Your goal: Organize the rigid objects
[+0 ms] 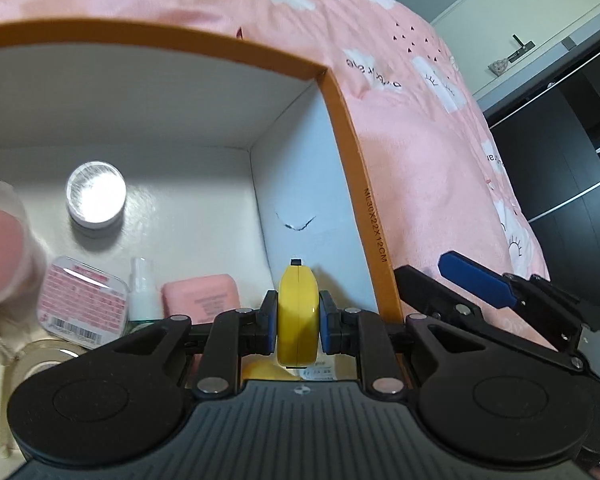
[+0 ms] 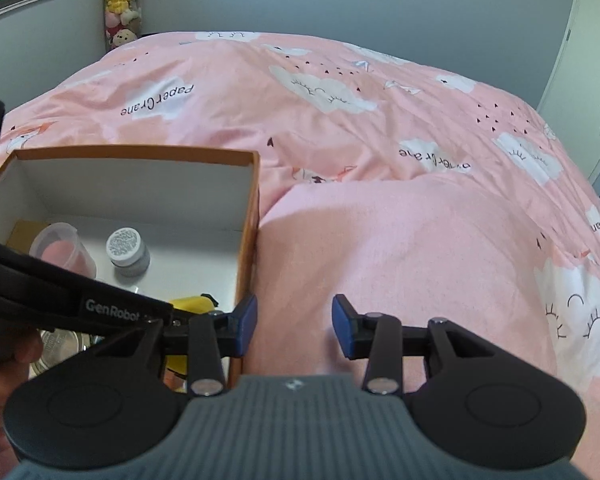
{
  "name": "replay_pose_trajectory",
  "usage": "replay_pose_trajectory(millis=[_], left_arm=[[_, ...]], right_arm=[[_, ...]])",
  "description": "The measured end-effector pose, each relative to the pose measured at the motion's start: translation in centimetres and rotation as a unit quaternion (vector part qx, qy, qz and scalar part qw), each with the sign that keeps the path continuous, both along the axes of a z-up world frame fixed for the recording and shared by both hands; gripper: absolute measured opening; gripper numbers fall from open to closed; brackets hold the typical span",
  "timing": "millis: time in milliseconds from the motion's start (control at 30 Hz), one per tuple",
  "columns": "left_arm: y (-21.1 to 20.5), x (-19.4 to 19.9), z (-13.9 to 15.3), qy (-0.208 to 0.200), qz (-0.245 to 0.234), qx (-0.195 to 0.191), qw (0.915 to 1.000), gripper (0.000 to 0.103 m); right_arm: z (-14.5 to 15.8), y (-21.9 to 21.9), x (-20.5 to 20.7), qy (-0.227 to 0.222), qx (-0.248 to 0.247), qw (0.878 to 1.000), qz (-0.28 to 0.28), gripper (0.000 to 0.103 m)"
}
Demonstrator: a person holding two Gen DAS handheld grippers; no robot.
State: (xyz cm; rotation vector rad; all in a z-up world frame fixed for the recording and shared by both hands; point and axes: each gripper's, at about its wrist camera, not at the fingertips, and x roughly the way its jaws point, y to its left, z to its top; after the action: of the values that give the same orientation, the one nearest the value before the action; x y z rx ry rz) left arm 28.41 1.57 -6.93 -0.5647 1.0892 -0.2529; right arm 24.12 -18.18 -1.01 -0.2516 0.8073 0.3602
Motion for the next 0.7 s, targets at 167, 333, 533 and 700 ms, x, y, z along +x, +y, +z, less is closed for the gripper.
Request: replay_pose_trajectory(millis=[167,333,533,700], left_arm=[[-0.2,0.5,-0.9,0.016,0.0,0.001,0.9999,0.023],[0.2,0.1,-0.5,0.013,0.001,0.001,0.9999,0.024],[0.8,-1.3,2.1,-0.021,0.003,0.049,0.9986,0.025],[1.7,-4.1,5.8,-0.078,0.005,0.095,0.9924,0.025]], right_arm=[[-0.5,-0.5,0.3,0.012,0.0,1.0,-0.007,0.047],[-0.8,-0.3,-0.1,0.017,-0.009,1.0,-0.001,0.049],[-0.9,0.0,-0.6,0.018,-0.023,1.0,0.001,0.053],[-0.1,-0.4,-1.3,0.01,-0.021,1.0,-0.008,0.057]])
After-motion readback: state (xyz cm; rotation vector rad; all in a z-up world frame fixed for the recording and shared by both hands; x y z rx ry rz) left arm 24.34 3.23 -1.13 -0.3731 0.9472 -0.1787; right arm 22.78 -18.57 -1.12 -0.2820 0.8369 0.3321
